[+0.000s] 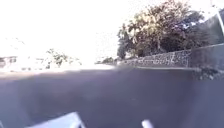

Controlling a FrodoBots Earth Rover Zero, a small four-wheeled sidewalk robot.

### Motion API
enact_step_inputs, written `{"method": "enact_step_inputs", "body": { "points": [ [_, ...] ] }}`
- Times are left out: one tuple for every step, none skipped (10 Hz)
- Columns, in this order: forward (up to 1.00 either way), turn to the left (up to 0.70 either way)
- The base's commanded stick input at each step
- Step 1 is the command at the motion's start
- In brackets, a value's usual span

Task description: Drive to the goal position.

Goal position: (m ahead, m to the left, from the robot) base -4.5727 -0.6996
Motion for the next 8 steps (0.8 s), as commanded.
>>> {"method": "enact_step_inputs", "body": {
  "points": [
    [0.0, 0.7],
    [0.0, 0.7],
    [0.0, 0.7],
    [0.0, 0.7],
    [0.0, 0.7],
    [0.0, 0.7],
    [0.0, 0.7],
    [0.0, 0.7]
  ]
}}
